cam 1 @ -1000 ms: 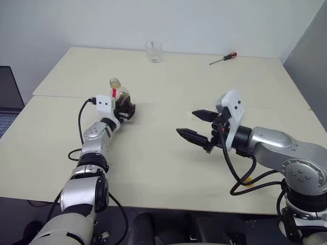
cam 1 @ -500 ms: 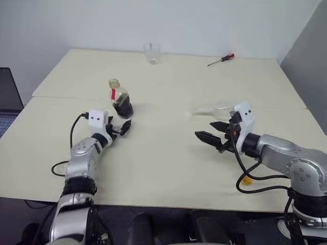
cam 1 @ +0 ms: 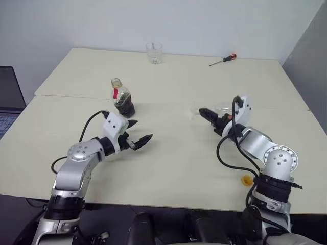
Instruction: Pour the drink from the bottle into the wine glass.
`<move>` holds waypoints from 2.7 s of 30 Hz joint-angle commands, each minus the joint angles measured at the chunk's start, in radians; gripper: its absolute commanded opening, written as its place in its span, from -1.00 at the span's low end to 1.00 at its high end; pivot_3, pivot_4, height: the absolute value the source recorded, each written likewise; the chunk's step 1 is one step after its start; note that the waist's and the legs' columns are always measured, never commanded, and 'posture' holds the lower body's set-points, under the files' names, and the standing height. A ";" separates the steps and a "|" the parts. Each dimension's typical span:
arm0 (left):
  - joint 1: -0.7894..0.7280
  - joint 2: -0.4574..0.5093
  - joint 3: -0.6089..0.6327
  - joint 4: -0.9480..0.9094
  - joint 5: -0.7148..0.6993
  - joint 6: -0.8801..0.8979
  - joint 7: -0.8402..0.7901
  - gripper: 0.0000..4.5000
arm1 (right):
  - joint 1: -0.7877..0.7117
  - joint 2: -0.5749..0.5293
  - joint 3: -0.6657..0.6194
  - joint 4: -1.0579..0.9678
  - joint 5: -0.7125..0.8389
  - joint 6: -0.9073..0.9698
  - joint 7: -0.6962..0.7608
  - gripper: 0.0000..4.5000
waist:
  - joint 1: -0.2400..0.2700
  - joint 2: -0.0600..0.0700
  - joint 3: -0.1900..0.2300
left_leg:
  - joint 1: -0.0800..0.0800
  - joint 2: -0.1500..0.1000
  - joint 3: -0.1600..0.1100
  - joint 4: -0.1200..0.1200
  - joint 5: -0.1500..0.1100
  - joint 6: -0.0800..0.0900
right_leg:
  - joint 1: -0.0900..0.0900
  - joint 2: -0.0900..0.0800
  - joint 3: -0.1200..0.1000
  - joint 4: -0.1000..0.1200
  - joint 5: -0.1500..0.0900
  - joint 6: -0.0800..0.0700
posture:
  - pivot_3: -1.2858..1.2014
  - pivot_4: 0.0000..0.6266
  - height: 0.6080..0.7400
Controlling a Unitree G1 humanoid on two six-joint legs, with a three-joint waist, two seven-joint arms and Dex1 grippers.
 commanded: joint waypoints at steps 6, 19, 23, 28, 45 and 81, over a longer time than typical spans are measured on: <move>-0.082 0.040 -0.046 -0.013 0.042 -0.055 -0.062 0.98 | -0.080 0.150 -0.099 0.113 0.067 -0.146 -0.250 1.00 | -0.004 0.000 0.000 | 0.000 0.001 0.000 -0.002 0.000 0.000 | -0.001 0.000 0.000 0.000 0.000 0.000 | 0.03 -0.52 1.00; -0.091 -0.106 -0.060 0.047 0.084 -0.182 0.035 0.98 | -0.178 0.163 -0.070 0.351 0.016 -0.389 -0.201 1.00 | -0.004 0.001 0.000 | -0.001 0.000 0.000 -0.002 0.000 0.000 | -0.001 0.000 0.000 -0.001 0.000 0.000 | 0.03 -0.52 1.00; -0.077 -0.128 -0.067 0.033 0.080 -0.184 0.045 0.98 | -0.213 0.151 -0.069 0.450 -0.007 -0.453 -0.170 1.00 | -0.006 0.001 0.000 | -0.001 0.000 0.000 -0.002 0.000 0.000 | -0.001 0.000 0.000 0.000 0.000 0.000 | 0.03 -0.52 1.00; -0.073 -0.134 -0.067 0.025 0.083 -0.182 0.047 0.98 | -0.252 0.146 -0.065 0.544 -0.033 -0.504 -0.133 1.00 | -0.008 0.001 0.000 | -0.001 0.000 0.000 -0.002 0.000 0.000 | -0.001 0.000 0.000 -0.001 0.000 -0.001 | 0.03 -0.52 1.00; -0.057 -0.109 -0.058 -0.020 0.090 -0.143 0.067 1.00 | -0.292 0.129 0.015 0.675 -0.241 -0.672 -0.078 -0.76 | -0.010 0.001 0.000 | -0.001 0.000 0.000 -0.002 0.000 0.000 | -0.001 0.000 0.000 -0.001 0.002 -0.004 | 0.03 -0.52 1.00; 0.014 0.016 0.158 -0.144 -0.223 0.123 0.014 1.00 | -0.205 0.063 0.527 1.154 -0.966 -1.555 0.563 -0.94 | -0.020 0.001 0.001 | 0.002 -0.001 0.000 -0.008 0.001 -0.002 | -0.002 -0.006 -0.001 0.000 0.002 -0.007 | 0.03 -0.52 1.00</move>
